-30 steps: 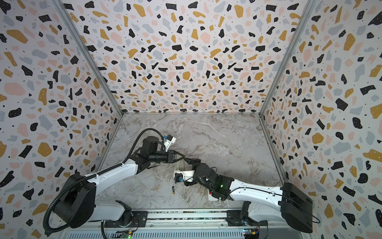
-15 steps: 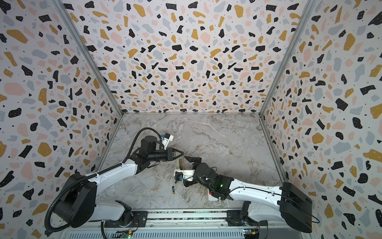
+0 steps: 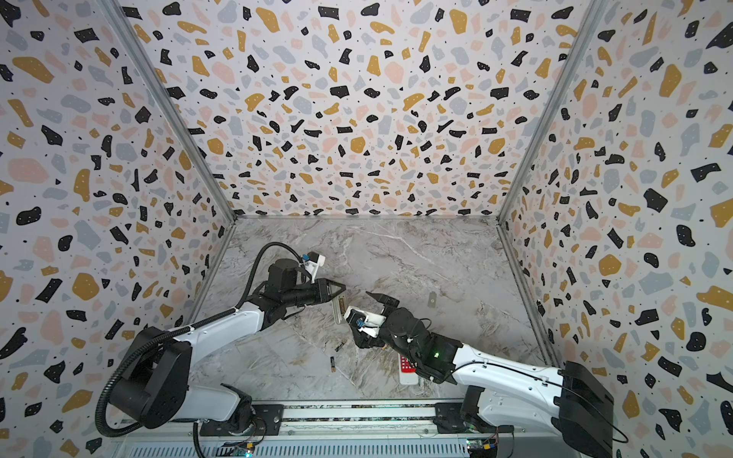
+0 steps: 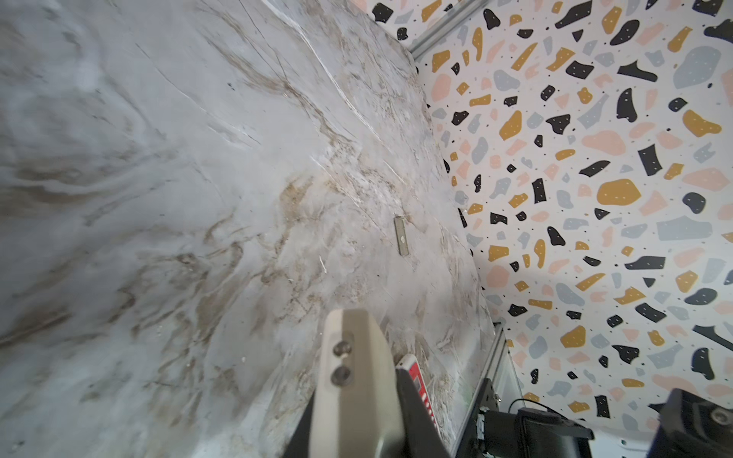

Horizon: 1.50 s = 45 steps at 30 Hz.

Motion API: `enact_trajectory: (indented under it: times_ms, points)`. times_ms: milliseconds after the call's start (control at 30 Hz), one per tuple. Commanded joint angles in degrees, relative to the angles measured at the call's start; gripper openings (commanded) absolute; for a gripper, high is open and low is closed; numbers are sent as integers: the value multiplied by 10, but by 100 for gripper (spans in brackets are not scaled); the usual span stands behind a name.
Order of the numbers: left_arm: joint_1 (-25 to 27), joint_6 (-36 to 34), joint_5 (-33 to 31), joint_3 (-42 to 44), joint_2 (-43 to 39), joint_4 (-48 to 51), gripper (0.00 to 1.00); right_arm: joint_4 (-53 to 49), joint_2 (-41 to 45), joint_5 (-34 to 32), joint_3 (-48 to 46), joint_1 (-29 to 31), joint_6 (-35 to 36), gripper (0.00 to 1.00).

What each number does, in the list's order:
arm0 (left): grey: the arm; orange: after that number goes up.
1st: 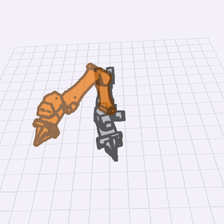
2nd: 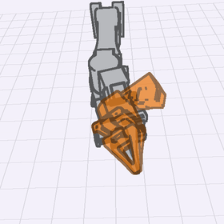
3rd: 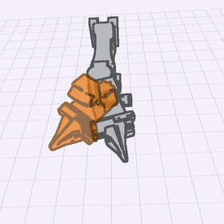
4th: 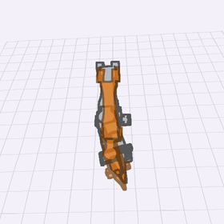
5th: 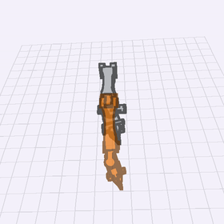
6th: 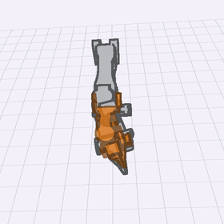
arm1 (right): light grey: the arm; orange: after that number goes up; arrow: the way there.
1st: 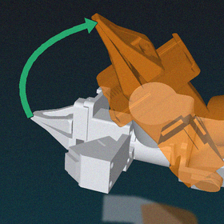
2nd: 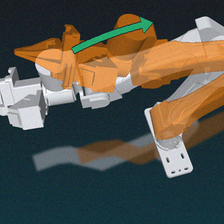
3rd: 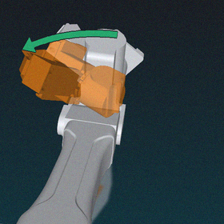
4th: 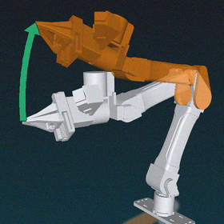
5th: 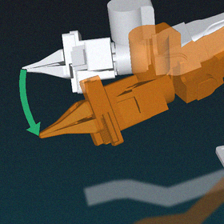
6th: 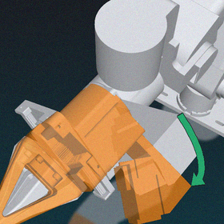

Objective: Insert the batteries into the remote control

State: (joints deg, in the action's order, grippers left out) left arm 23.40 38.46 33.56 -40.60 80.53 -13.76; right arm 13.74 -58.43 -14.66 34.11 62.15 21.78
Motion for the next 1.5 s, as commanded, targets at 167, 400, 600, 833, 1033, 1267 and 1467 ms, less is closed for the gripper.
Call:
enact_trajectory:
  times_ms: [167,400,600,833,1033,1267,1467]
  points:
    - [-17,-52,-80,31,-47,27,0,-227,67,-63,66,-51,-297,90]
    - [-39,-85,-177,36,-101,88,0,-297,-24,-2,120,-59,-391,85]
    - [-83,-68,-198,61,-143,71,0,-269,-175,11,181,27,-354,83]
    - [-98,-55,-148,78,-140,51,0,-230,-257,85,198,47,-178,78]
    - [-108,-33,-116,98,-135,13,0,-194,-263,185,176,-4,-76,76]
    - [-119,-17,-81,114,-143,-15,0,-206,-315,262,206,-28,9,75]
    - [-129,-23,-82,114,-150,-10,0,-216,-342,293,217,-35,61,73]
